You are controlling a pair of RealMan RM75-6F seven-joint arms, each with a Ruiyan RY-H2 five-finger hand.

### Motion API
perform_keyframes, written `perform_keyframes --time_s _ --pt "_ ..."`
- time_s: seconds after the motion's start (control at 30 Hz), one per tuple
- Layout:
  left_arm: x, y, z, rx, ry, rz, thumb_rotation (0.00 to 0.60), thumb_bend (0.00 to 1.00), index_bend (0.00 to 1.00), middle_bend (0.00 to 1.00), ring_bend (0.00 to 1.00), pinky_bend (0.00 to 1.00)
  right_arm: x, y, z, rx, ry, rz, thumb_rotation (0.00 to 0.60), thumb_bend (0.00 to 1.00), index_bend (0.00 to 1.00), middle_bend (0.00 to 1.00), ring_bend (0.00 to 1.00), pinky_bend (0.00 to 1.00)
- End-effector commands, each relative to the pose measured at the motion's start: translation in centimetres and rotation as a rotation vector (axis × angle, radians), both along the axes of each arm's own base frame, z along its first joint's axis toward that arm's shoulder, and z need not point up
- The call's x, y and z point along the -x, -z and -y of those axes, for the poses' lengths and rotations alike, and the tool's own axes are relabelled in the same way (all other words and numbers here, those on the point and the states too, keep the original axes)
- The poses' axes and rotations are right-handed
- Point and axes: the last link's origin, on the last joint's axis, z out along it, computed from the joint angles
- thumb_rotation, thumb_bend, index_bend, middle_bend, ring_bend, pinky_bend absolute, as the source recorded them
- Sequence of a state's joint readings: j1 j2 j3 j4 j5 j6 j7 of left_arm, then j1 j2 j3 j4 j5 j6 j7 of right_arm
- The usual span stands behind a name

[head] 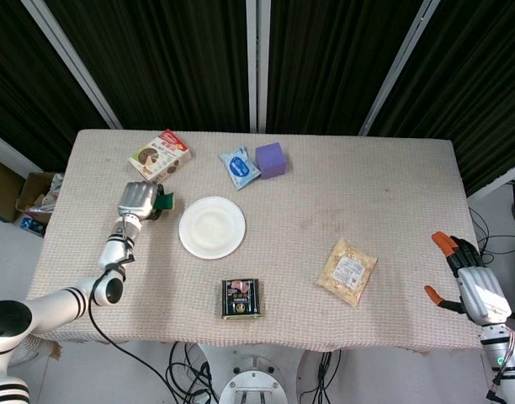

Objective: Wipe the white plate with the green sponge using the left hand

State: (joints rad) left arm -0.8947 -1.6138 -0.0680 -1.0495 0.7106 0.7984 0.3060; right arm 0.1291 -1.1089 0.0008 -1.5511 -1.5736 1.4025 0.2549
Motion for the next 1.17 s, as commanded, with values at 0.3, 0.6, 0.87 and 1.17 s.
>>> perform_keyframes --time_s 0.3,0.6,0.87,1.17 --pt "-0.5 -3.2 2.6 -0.027 0.030 0.036 0.600 0.20 0.07 0.00 0.09 0.16 -0.2 -0.3 -0.1 0.007 -0.010 -0.001 0.600 0.19 0.05 0.07 0.00 0.00" --pt "6.0 -13.9 8.5 -0.392 0.010 0.170 0.600 0.14 0.11 0.11 0.12 0.16 0.5 -1.5 -0.6 0.024 0.008 0.022 0.600 0.19 0.05 0.07 0.00 0.00" --pt "11.9 -18.2 17.5 -0.461 -0.019 0.128 0.600 0.14 0.15 0.16 0.15 0.16 0.3 -1.9 -0.7 0.041 -0.005 0.039 0.600 0.19 0.05 0.07 0.00 0.00" --pt "11.5 -16.6 24.7 -0.425 -0.025 0.131 0.600 0.12 0.15 0.14 0.15 0.15 -1.0 -1.2 0.0 0.021 -0.041 0.041 0.600 0.19 0.05 0.07 0.00 0.00"
